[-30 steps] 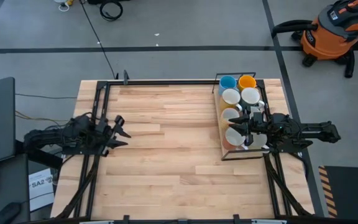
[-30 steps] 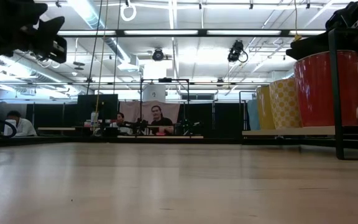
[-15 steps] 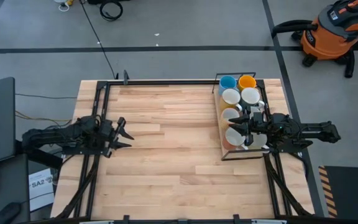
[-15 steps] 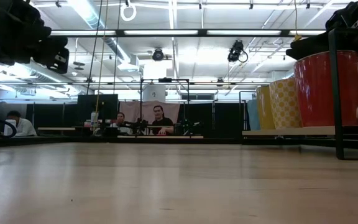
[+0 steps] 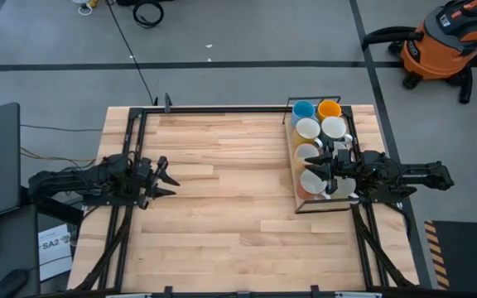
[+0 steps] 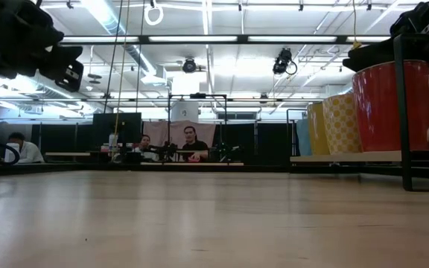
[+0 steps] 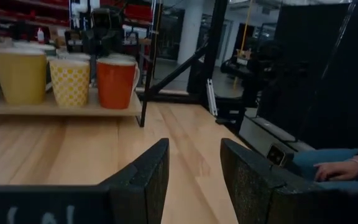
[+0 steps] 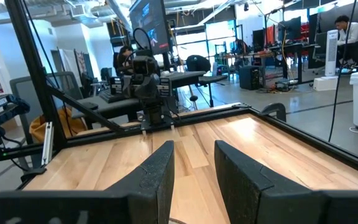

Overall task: Place coffee mugs
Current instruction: Return to Home Position

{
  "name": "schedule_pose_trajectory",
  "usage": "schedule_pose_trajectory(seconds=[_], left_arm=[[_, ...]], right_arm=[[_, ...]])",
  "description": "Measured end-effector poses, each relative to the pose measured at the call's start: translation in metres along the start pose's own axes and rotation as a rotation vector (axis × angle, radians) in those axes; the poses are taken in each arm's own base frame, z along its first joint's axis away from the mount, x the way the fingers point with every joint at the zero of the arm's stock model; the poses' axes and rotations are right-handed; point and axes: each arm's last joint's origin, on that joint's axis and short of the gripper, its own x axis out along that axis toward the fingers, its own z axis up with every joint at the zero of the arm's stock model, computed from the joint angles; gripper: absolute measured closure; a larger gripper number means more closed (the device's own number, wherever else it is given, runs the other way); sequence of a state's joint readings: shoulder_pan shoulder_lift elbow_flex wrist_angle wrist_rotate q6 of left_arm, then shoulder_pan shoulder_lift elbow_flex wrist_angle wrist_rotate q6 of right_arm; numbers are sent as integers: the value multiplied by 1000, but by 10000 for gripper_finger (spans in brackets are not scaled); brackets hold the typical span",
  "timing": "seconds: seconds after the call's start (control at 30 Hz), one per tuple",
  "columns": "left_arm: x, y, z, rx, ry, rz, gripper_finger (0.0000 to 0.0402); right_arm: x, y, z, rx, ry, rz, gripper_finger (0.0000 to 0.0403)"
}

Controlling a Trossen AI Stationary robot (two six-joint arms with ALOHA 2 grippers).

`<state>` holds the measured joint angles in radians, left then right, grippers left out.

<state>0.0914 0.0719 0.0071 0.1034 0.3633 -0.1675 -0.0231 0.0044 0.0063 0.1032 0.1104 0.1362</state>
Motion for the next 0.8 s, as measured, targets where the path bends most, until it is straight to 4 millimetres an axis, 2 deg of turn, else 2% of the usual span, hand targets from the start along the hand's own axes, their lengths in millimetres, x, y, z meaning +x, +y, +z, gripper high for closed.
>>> schedule_pose_trajectory(seconds=[0.47,0.8], left_arm=[[0,0,2,5,-22,-4,251],[-5,-5,11,45,-127,-31,251]], right_arm=[[0,0,0,0,0,0,282],[0,0,0,0,0,0,282]])
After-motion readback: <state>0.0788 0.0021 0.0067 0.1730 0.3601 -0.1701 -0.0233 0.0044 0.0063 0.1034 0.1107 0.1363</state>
